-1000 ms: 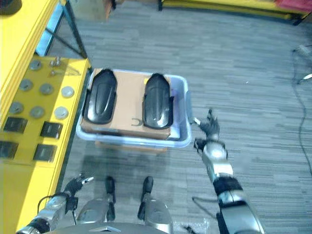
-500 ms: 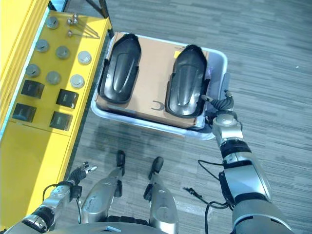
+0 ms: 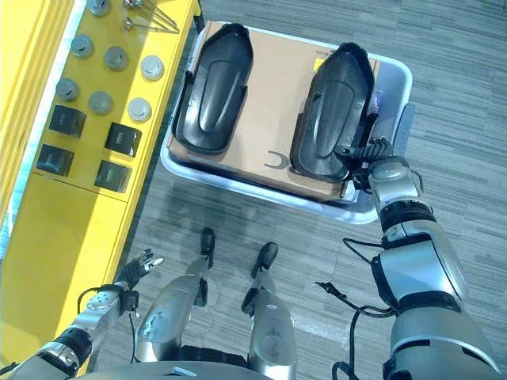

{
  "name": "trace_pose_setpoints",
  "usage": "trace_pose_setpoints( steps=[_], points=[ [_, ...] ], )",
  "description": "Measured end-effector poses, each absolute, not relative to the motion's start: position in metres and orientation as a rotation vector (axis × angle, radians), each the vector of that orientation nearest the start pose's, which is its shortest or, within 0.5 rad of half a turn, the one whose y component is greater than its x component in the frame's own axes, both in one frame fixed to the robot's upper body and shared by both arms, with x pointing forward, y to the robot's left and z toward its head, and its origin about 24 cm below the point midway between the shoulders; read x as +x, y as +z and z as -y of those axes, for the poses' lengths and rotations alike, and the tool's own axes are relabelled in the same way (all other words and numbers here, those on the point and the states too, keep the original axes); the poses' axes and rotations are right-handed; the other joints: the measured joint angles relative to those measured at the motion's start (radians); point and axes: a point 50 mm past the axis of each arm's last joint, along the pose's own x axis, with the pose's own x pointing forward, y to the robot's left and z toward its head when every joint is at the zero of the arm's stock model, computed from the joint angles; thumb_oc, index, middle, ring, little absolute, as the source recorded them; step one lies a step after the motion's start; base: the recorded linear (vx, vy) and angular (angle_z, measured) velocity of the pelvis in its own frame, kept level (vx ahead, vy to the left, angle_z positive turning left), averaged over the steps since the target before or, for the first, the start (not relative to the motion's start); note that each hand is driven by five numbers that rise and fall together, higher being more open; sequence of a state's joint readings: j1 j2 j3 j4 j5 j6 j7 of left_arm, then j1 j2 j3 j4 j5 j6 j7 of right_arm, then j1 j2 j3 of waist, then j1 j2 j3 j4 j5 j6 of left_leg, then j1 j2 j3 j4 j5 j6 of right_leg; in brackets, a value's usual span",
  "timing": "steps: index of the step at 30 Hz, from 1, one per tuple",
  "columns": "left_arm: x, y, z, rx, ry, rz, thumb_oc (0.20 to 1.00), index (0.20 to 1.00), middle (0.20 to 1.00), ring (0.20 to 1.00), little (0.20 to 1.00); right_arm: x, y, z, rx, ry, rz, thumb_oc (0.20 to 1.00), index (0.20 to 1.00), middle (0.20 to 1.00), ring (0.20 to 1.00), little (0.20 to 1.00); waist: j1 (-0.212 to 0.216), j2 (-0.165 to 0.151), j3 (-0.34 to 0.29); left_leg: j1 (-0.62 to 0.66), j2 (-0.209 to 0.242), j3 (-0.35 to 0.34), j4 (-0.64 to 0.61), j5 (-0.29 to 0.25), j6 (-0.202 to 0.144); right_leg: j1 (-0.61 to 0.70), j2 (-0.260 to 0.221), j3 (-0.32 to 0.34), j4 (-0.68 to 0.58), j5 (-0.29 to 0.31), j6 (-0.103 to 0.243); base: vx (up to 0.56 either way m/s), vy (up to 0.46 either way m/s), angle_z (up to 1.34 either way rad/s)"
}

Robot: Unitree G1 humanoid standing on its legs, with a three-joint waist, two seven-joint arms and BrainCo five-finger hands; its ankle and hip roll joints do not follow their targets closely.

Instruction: Move parts from the plastic box to the shelf.

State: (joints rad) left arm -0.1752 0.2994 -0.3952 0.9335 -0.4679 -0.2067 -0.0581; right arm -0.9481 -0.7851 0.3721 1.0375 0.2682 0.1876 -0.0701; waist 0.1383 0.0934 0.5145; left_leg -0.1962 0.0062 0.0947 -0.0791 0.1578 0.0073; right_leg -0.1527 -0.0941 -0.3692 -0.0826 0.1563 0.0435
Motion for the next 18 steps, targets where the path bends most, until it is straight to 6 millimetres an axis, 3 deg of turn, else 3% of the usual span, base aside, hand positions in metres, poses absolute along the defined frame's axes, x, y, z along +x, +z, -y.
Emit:
trace_pose_setpoints(
  steps=[8, 10, 14, 15, 17, 18],
  points=[
    [0.219, -0.097, -0.194, 0.031, -0.095, -0.615, 1.0, 1.0, 1.0, 1.0, 1.0, 0.37, 0.163, 0.335, -0.578, -0.43, -0.253, 0.2, 0.2, 0.2, 0.2, 0.2, -0.003, 0.002, 0.0, 0.01, -0.001, -0.003, 0.0, 0.005, 0.0, 0.012, -0.001, -0.003, 0.0, 0.002, 0.0, -0.01, -0.003, 0.01],
    [0.219, -0.096, -0.195, 0.039, -0.091, -0.606, 1.0, 1.0, 1.0, 1.0, 1.0, 0.363, 0.153, 0.337, -0.562, -0.433, -0.223, 0.2, 0.2, 0.2, 0.2, 0.2, -0.005, 0.001, 0.0, 0.053, -0.001, -0.007, 0.0, 0.002, -0.003, 0.057, -0.001, -0.011, 0.0, 0.002, 0.002, -0.04, -0.018, 0.07],
    [0.233, -0.072, -0.194, 0.045, -0.12, -0.469, 1.0, 1.0, 1.0, 1.0, 1.0, 0.35, 0.146, 0.335, -0.628, -0.43, -0.129, 0.2, 0.2, 0.2, 0.2, 0.2, -0.013, -0.003, -0.005, 0.097, 0.0, -0.012, 0.0, -0.002, -0.007, 0.106, -0.001, -0.016, 0.001, -0.002, 0.005, -0.02, -0.03, 0.05],
    [0.244, -0.053, -0.194, 0.068, -0.136, -0.379, 1.0, 1.0, 1.0, 1.0, 1.0, 0.339, 0.134, 0.336, -0.676, -0.421, -0.117, 0.2, 0.2, 0.2, 0.2, 0.2, -0.018, -0.007, -0.009, 0.128, -0.001, -0.01, 0.0, -0.01, -0.007, 0.136, -0.002, -0.016, 0.001, -0.004, 0.009, 0.01, -0.039, 0.02],
    [0.25, -0.038, -0.199, 0.093, -0.133, -0.315, 1.0, 1.0, 1.0, 1.0, 1.0, 0.333, 0.126, 0.332, -0.715, -0.399, -0.107, 0.2, 0.2, 0.2, 0.2, 0.2, -0.033, -0.015, -0.034, 0.139, -0.001, -0.01, 0.0, -0.019, -0.013, 0.147, -0.004, -0.015, 0.0, -0.007, 0.011, 0.04, -0.043, -0.01],
    [0.255, -0.021, -0.202, 0.127, -0.144, -0.27, 1.0, 1.0, 1.0, 1.0, 1.0, 0.324, 0.124, 0.33, -0.73, -0.396, -0.075, 0.2, 0.2, 0.2, 0.2, 0.2, -0.035, -0.022, -0.045, 0.15, -0.002, -0.007, -0.001, -0.022, -0.014, 0.158, -0.004, -0.01, 0.001, -0.01, 0.009, 0.03, -0.029, -0.09]
  ],
)
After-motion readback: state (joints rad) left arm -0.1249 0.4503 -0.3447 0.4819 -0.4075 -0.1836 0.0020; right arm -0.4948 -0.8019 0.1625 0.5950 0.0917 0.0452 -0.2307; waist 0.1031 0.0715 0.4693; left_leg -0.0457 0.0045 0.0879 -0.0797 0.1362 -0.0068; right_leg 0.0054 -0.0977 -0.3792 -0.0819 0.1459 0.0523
